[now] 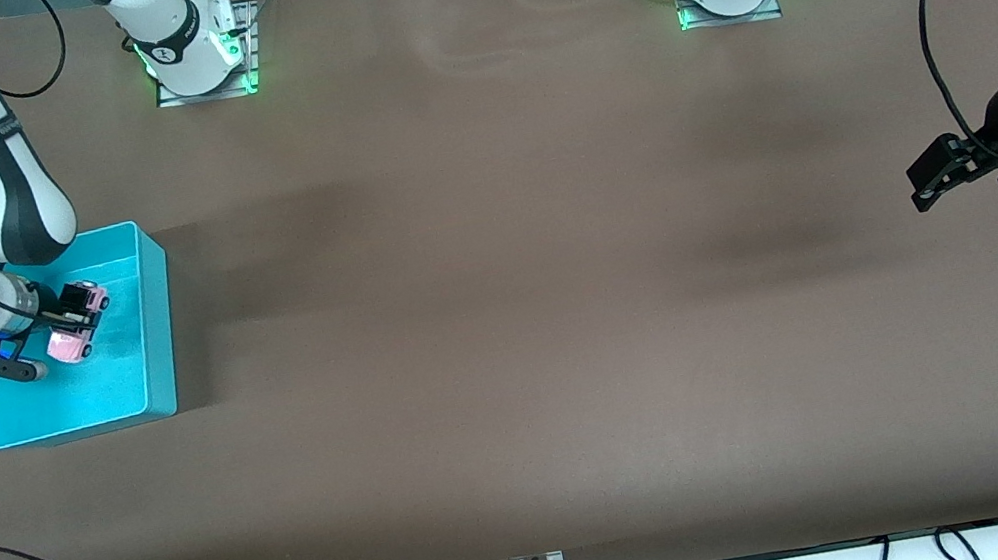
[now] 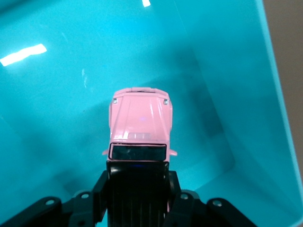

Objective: Wind and store pink jeep toy

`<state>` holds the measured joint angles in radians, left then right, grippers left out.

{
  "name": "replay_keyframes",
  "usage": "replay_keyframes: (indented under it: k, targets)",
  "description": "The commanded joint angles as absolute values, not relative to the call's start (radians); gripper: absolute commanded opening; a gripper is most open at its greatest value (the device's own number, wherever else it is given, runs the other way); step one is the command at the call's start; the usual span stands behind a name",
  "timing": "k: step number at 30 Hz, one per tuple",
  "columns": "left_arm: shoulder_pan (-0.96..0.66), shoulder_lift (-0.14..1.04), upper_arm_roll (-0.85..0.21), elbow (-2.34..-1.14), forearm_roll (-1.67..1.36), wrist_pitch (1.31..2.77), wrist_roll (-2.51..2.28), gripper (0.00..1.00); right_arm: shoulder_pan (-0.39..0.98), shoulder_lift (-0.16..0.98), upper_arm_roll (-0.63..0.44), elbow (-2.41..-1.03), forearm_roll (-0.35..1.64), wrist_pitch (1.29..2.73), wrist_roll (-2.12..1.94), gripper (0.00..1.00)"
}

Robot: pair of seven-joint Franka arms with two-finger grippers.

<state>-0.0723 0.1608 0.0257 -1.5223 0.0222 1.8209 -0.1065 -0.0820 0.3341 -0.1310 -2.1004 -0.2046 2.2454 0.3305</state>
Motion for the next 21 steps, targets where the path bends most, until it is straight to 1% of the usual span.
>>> replay_keyframes:
  k: [1, 6, 15, 17, 18, 20, 21]
  targets:
    - [-0.075, 0.153, 0.029, -1.508, -0.008, 1.793, -0.097, 1.00, -0.106, 0.363, -0.126, -2.105, -0.232, 2.284, 0.310, 0.00]
    - [-0.075, 0.153, 0.029, -1.508, -0.008, 1.793, -0.097, 1.00, -0.123, 0.388, -0.126, -2.103, -0.285, 2.302, 0.307, 0.00]
    - [-0.077, 0.153, 0.028, -1.508, -0.008, 1.792, -0.097, 1.00, -0.126, 0.402, -0.126, -2.105, -0.285, 2.319, 0.318, 0.01]
    - [-0.077, 0.153, 0.028, -1.508, -0.008, 1.792, -0.097, 1.00, -0.126, 0.408, -0.126, -2.103, -0.285, 2.321, 0.319, 0.06]
    - [-0.077, 0.153, 0.028, -1.508, -0.008, 1.792, -0.097, 1.00, -0.126, 0.410, -0.126, -2.102, -0.285, 2.321, 0.319, 0.10]
    - [-0.077, 0.153, 0.028, -1.508, -0.008, 1.792, -0.097, 1.00, -0.124, 0.411, -0.124, -2.102, -0.285, 2.321, 0.319, 0.23]
    - [-0.077, 0.153, 0.028, -1.508, -0.008, 1.792, -0.097, 1.00, -0.126, 0.413, -0.124, -2.100, -0.285, 2.321, 0.319, 0.32]
